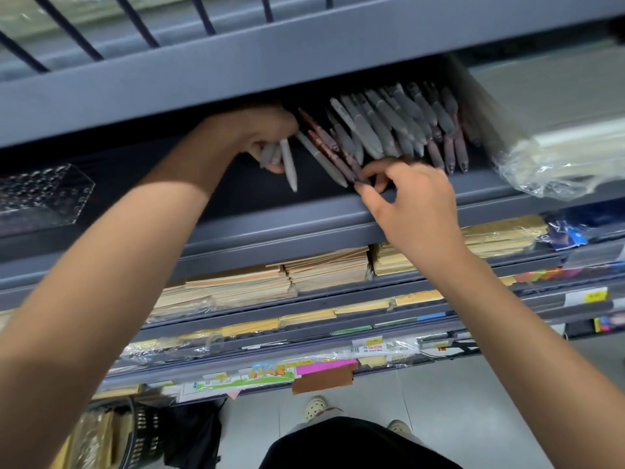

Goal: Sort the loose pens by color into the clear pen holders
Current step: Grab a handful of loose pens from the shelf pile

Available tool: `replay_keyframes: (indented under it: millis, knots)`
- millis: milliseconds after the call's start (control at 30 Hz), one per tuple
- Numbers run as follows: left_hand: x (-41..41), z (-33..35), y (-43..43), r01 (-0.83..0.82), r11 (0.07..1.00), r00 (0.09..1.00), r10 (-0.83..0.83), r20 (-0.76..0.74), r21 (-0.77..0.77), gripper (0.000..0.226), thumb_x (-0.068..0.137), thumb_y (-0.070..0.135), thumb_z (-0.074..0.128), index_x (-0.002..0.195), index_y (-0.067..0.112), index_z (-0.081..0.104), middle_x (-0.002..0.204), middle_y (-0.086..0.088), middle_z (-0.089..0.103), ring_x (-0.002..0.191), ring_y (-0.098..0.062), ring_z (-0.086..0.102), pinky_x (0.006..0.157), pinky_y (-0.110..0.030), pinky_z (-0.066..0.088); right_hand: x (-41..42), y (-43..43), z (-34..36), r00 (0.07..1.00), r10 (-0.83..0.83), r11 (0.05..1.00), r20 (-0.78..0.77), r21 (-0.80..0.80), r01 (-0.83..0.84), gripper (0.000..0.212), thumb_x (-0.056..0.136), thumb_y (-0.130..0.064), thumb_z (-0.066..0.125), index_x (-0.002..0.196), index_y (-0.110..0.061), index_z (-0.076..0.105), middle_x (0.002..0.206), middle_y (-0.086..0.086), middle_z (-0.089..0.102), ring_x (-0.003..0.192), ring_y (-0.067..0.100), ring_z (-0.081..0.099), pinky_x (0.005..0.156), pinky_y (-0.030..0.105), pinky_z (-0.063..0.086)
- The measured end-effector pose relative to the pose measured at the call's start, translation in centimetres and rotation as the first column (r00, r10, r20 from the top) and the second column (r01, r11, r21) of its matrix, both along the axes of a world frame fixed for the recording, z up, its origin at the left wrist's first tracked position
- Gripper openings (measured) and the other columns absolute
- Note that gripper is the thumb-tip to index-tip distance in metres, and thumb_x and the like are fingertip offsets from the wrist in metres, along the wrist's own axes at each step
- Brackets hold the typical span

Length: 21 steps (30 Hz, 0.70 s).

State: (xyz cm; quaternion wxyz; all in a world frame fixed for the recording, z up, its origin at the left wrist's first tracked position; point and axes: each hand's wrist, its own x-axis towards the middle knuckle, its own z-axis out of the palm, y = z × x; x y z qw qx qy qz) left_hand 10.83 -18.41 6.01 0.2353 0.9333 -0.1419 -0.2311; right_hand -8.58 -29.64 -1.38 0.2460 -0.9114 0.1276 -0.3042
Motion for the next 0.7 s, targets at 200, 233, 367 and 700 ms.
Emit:
replay_keyframes:
  millis: [200,233,367,700]
  knots:
    - [-0.9,0.2,-0.6,0.046,0.995,0.999,-0.045,-0.008,0.084,0.047,0.106,0.014,0.029,0.076,-0.007,0.059,0.053,-0.014,0.065,0.03,-0.015,0.058,0.033,-0.021,0.049,0.2,1.4,0.0,1.0,0.008,0.997,-0.029,-0.074,-0.01,0.039,0.09,-0.055,0.057,0.107,-0.021,0.067,0.082,-0.003,0.061,0.085,0.023,0.055,0.084,0.038,0.035]
    - [-0.7,0.3,-0.7,0.042,0.992,0.999,-0.042,-0.01,0.122,0.055,0.107,0.021,0.03,0.073,-0.011,0.058,0.061,-0.017,0.067,0.031,-0.017,0.06,0.032,-0.021,0.049,0.2,1.6,0.0,0.999,0.01,0.996,-0.046,-0.088,-0.014,0.041,0.09,-0.055,0.057,0.109,-0.021,0.067,0.084,-0.001,0.062,0.087,0.023,0.055,0.085,0.038,0.035]
    - [1.0,0.1,0.0,-0.1,0.972,0.995,0.101,0.008,0.214,0.078,0.104,0.058,0.017,0.112,-0.009,0.055,0.08,-0.022,0.063,0.051,-0.03,0.063,0.032,-0.021,0.048,0.5,1.6,0.5,0.997,0.053,0.995,-0.053,-0.08,-0.057,0.028,0.093,-0.038,0.062,0.112,-0.018,0.068,0.089,0.006,0.066,0.089,0.03,0.059,0.084,0.04,0.042]
    - [3.1,-4.7,1.7,-0.092,0.992,0.894,0.121,0.431,-0.088,0.069,0.103,0.058,0.024,0.145,0.009,0.049,0.153,-0.018,0.043,0.142,-0.034,0.038,0.117,-0.036,0.027,2.1,1.7,1.3,0.991,-0.028,0.953,-0.132,-0.302,-0.013,0.017,0.093,-0.025,0.059,0.107,-0.021,0.066,0.103,0.006,0.065,0.081,0.037,0.063,0.061,0.032,0.037]
